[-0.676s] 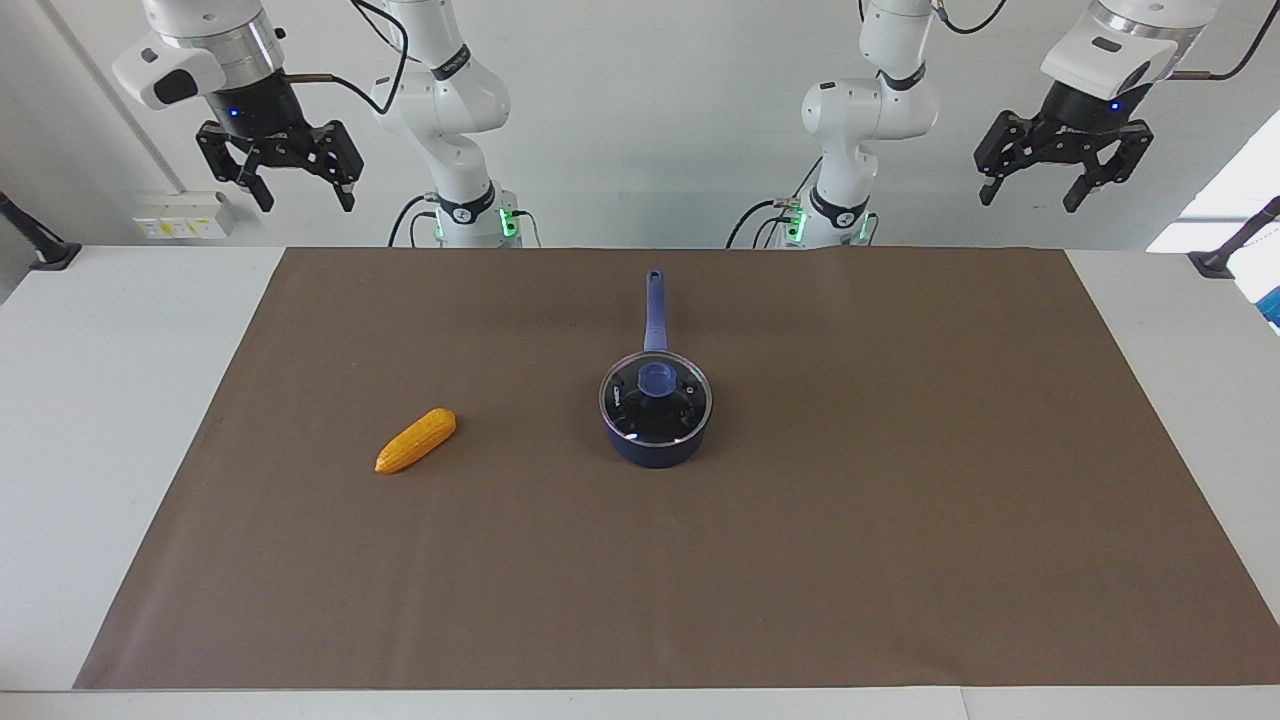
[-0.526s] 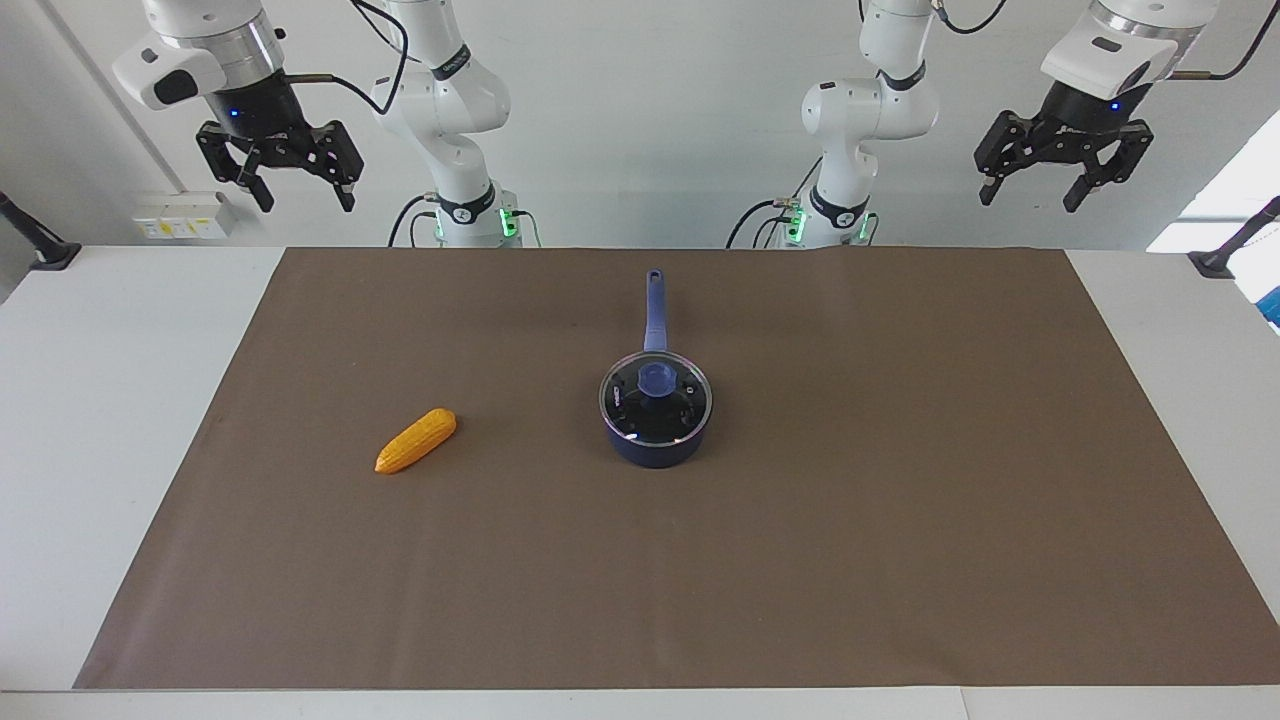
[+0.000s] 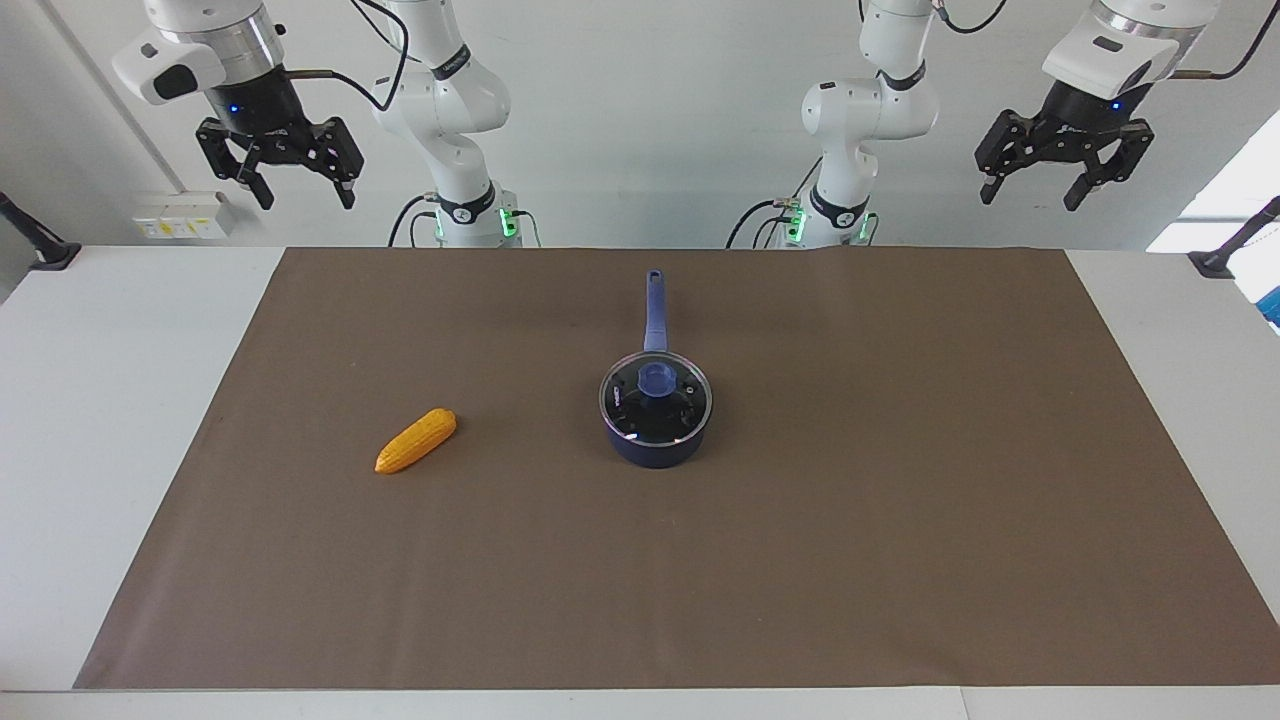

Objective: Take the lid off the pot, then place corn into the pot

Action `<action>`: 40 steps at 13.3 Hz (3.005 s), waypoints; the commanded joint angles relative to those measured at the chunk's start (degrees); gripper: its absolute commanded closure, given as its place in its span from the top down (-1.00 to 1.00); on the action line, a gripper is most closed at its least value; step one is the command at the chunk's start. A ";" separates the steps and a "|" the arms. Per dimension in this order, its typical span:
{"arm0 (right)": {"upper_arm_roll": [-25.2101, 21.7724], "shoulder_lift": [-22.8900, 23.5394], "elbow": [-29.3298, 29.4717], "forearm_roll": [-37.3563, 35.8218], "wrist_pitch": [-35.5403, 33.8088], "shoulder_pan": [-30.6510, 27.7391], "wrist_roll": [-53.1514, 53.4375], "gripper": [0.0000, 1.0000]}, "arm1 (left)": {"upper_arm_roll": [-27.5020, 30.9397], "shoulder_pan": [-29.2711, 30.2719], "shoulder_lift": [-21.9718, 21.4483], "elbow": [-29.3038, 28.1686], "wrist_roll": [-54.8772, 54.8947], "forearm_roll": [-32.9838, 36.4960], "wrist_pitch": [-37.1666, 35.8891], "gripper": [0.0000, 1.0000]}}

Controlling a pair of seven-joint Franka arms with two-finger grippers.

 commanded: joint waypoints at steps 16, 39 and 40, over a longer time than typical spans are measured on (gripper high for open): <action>0.32 -0.42 0.06 0.76 -0.79 -0.57 -1.47 1.00 | -0.61 -0.07 -0.66 -0.11 -0.11 0.34 -0.49 1.00; 0.32 -0.42 0.06 0.76 -0.79 -0.57 -1.47 1.00 | -9.22 -5.15 1.44 -7.13 -4.14 0.17 11.20 1.00; 0.32 -0.42 0.06 0.76 -0.79 -0.57 -1.47 1.00 | -9.22 -6.64 2.14 -7.14 -6.24 0.25 12.16 1.00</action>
